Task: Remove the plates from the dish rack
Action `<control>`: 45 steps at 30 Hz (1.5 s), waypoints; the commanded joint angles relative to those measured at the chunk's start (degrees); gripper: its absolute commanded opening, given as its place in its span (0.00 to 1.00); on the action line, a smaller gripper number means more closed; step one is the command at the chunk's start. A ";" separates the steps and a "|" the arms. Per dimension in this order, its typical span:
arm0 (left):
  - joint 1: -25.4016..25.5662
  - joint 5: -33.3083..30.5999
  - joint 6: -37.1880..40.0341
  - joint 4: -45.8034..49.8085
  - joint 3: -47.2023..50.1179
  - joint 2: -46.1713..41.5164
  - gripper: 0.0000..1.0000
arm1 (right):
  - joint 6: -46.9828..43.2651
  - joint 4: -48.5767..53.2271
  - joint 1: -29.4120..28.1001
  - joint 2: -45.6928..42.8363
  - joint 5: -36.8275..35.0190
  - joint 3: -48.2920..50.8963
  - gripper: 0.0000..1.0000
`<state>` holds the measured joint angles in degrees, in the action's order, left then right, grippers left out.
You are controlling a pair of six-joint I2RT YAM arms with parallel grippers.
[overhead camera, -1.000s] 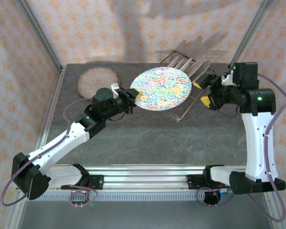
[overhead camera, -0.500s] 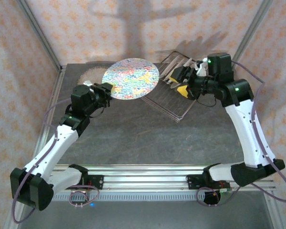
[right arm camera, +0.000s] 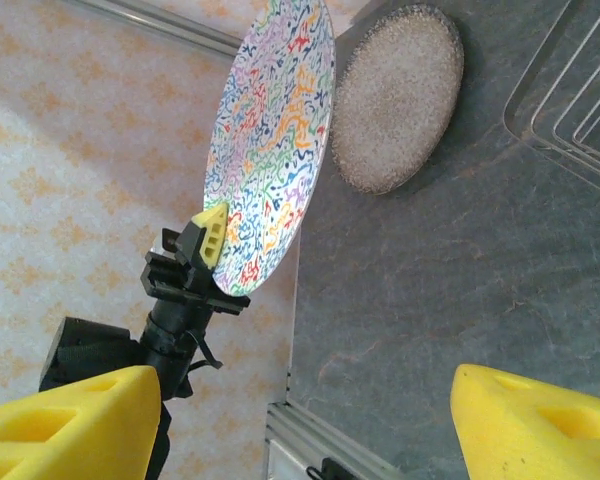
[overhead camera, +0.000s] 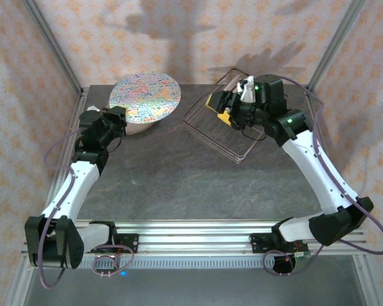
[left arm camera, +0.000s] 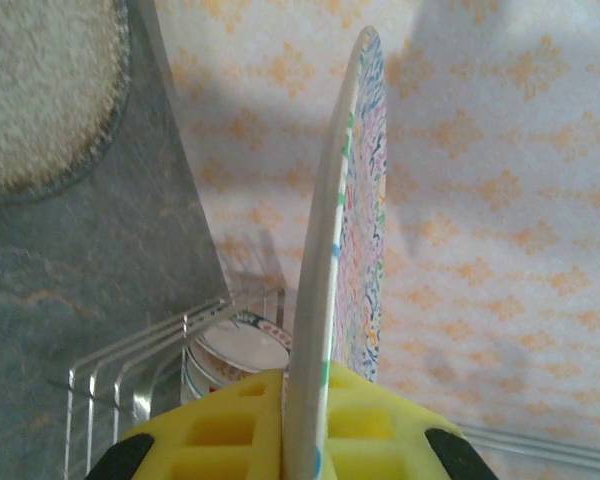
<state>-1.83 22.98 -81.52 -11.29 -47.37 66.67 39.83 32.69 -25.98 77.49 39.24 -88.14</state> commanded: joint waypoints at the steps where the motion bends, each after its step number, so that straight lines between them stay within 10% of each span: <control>1: -2.26 0.40 2.69 -9.25 1.35 1.47 0.00 | -3.06 -14.31 -2.31 -4.13 -5.26 4.48 0.77; 9: -7.18 -2.50 6.76 -11.57 3.24 5.20 0.00 | -4.60 -38.62 -6.85 -8.86 -13.61 19.10 0.79; 45: -12.44 -0.67 14.36 -25.25 -6.17 34.68 0.00 | -30.65 -45.72 -14.82 -1.84 -27.46 20.38 0.93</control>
<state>-13.58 20.84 -68.42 -30.55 -50.92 100.47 10.33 -10.79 -40.36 75.50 13.06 -65.82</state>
